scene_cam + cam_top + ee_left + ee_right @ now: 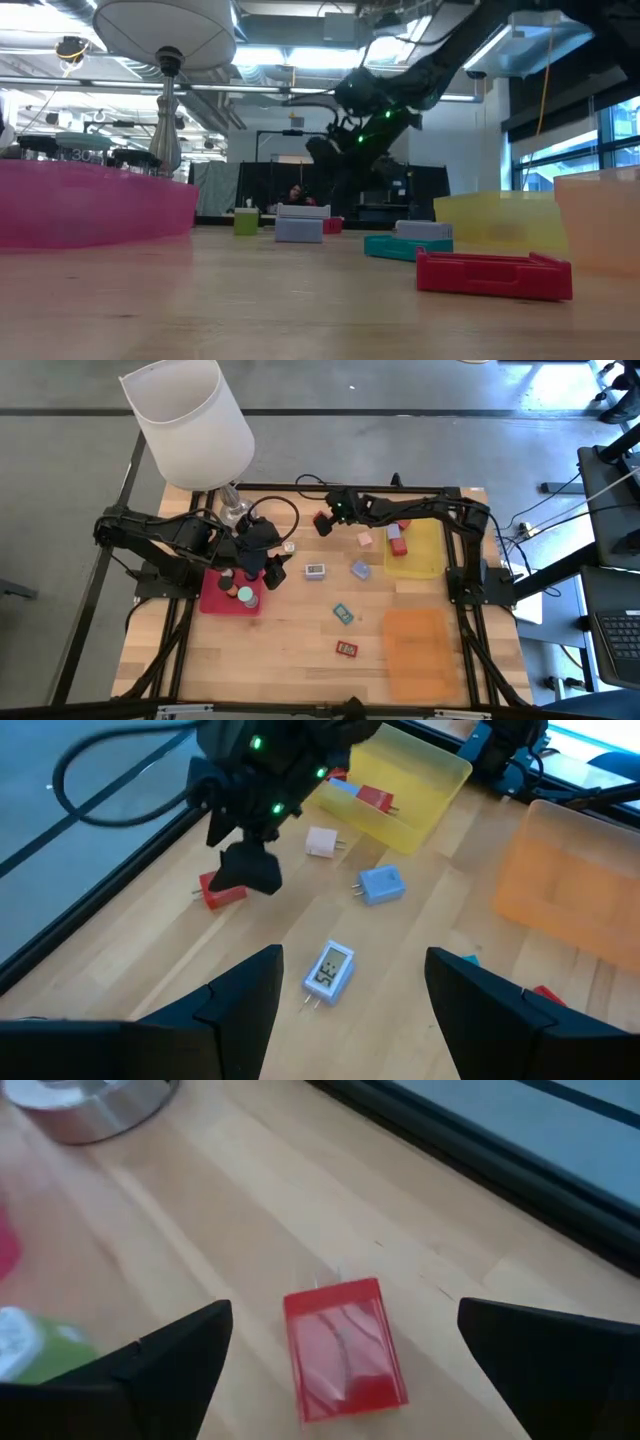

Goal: Pick & Place Office items
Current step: Put the red charger adapter into the yellow bin

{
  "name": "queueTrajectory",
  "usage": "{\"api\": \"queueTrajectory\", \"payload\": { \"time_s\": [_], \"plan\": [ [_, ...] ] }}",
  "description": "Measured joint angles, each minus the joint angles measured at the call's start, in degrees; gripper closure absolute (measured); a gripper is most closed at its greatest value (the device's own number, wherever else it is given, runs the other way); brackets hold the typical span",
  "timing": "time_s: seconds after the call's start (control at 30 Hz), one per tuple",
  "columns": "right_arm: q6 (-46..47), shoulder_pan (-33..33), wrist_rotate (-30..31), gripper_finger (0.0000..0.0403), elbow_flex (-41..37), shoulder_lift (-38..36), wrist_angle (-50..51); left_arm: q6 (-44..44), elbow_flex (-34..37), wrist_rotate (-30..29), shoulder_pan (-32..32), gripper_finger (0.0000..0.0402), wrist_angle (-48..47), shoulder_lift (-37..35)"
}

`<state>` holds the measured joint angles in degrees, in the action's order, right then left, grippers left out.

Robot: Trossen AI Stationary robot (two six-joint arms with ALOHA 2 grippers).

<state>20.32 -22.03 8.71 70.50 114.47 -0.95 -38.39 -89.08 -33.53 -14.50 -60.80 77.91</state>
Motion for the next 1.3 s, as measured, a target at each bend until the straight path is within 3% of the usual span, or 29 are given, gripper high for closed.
{"api": "queueTrajectory", "payload": {
  "time_s": [0.23, 0.53, 0.73, 0.9, 1.1, 1.3],
  "plan": [
    [-6.4, 0.1, 2.0, 0.0017, 4.9, 3.2, -0.7, 0.0, 0.0, 0.0, 0.0, 0.016, 0.0, 0.0],
    [-9.2, -0.8, 0.4, 0.0019, 16.8, 9.3, 20.3, -4.5, 0.0, 0.1, 0.0, 0.016, 0.0, 0.0],
    [-11.3, -1.2, -0.8, 0.0019, 22.7, 11.4, 26.4, -4.5, 0.0, 0.0, 0.0, 0.016, 0.0, 0.0],
    [-12.2, -1.4, -0.9, 0.0027, 22.9, 12.0, 28.7, -4.5, 0.0, 0.1, 0.0, 0.016, 0.0, 0.0],
    [-12.2, -1.5, -5.3, 0.0063, 22.9, 11.9, 32.5, -4.5, 0.0, 0.0, 0.0, 0.016, 0.0, 0.0],
    [-12.9, -1.3, -2.6, 0.0089, 22.9, 12.7, 32.0, -4.6, 0.0, 0.1, 0.0, 0.016, 0.0, 0.0]
  ]
}}
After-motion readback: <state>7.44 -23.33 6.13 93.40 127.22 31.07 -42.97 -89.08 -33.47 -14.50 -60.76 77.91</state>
